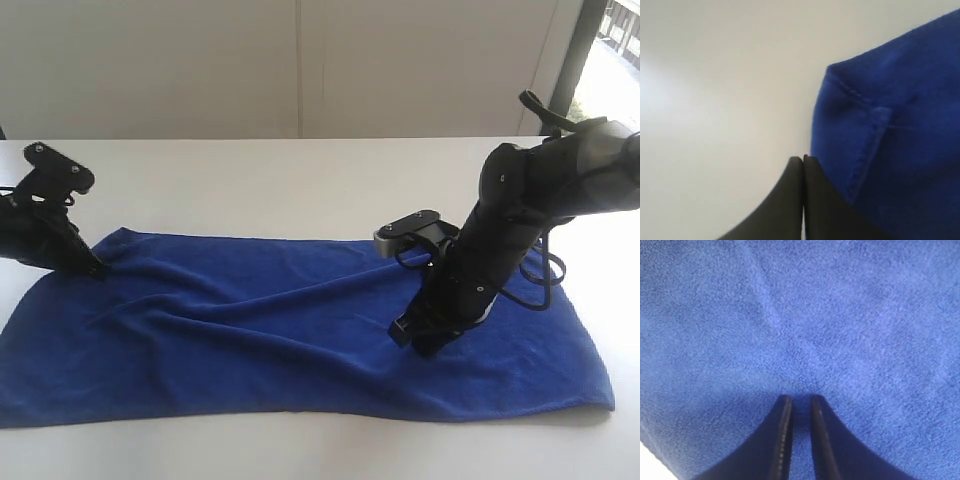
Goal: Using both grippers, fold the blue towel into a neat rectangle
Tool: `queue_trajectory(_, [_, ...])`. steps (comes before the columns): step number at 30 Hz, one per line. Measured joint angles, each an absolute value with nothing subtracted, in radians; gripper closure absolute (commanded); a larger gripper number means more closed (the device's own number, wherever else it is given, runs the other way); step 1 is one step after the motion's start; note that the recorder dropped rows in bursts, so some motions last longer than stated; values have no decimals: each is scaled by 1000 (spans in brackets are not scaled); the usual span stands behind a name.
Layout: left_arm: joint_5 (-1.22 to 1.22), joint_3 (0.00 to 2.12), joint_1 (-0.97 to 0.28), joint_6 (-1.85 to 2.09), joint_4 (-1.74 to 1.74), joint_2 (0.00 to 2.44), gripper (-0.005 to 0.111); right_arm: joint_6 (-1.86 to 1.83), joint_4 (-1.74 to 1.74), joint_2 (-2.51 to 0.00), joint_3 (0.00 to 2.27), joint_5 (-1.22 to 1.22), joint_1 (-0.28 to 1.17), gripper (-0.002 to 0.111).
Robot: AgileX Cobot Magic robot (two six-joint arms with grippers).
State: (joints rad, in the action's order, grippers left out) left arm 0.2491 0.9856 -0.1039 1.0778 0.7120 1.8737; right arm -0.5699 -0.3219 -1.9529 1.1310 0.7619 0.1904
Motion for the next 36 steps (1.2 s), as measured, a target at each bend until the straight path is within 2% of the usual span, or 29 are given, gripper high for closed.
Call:
queue_trajectory(6, [233,987,-43,1078,801,1864,106,-570,-322,-1953,1131,762,190,94])
queue_trajectory(13, [-214,1099,-70,1106,827,1816,107,-570,-322,-1953,1131,762,190,94])
queue_trajectory(16, [-274,1113,-64,1086,815,1884,107,-570,-322,-1953,1131,762,190,94])
queue_trajectory(22, [-216,1113,-60,1077,811,1937,107,-570,-322,-1953,1131,762,190,94])
queue_trajectory(31, [0,1113,-60,1077,811,1942,107,-570,-322,-1953,1131,766,190,94])
queue_trajectory(36, [31,1117,-19,1077,811,1963,107,-570,-331,-1953,1131,795,190,94])
